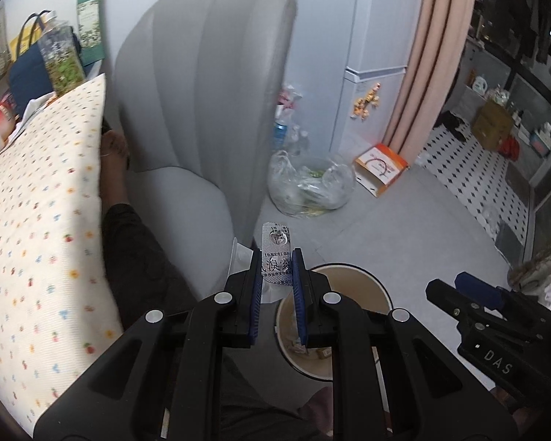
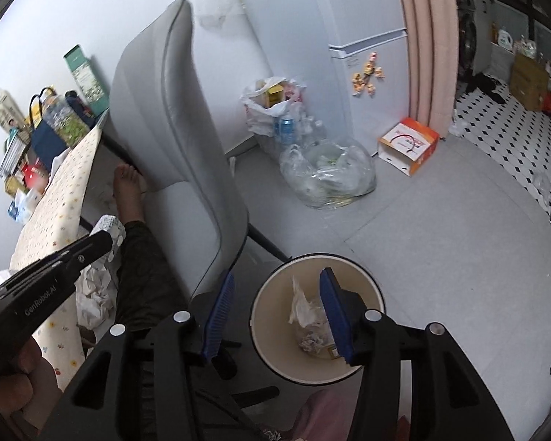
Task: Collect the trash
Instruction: 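Open both grippers over the bin to drop the tissue and blister pack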
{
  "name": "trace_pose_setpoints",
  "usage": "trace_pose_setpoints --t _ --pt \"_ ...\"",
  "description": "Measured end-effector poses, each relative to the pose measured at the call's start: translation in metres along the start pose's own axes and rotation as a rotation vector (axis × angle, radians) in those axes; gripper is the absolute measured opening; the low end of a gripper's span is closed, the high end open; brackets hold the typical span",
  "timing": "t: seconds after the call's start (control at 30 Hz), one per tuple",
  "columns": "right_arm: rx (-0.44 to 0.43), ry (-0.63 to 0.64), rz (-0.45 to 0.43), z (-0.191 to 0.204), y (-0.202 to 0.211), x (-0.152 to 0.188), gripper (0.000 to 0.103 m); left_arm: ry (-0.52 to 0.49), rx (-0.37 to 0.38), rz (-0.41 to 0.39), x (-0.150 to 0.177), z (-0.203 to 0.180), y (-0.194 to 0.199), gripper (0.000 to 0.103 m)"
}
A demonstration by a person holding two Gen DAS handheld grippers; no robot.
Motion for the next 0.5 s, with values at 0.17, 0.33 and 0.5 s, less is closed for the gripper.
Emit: trace_pose_setpoints --t 0.17,0.33,0.5 --pt "0.031 -0.035 -0.043 -0.023 0.018 -0.005 0.056 -0.041 0.039 0.012 -0.003 -0.028 -0.007 0.016" --pt "0.079 -0.077 -0.079 -0.053 0.039 -0.008 0.058 -0.09 0.099 0.024 -0.004 -0.066 -0.012 0.016" --pt "0.115 -0.112 -0.1 -0.078 0.054 -0.006 0.06 -0.122 0.163 0.053 -0.003 -0.092 -0.017 0.02"
Point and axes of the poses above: each gripper's, at about its wrist camera, not at the fingertips, and y roughly against the way its jaws point, z to its left, x to its underside, the point moved 2 cm from there along -y, roughly the way its jaws point, and after that the axes turned 1 degree about -x, right-handed, at the moved point
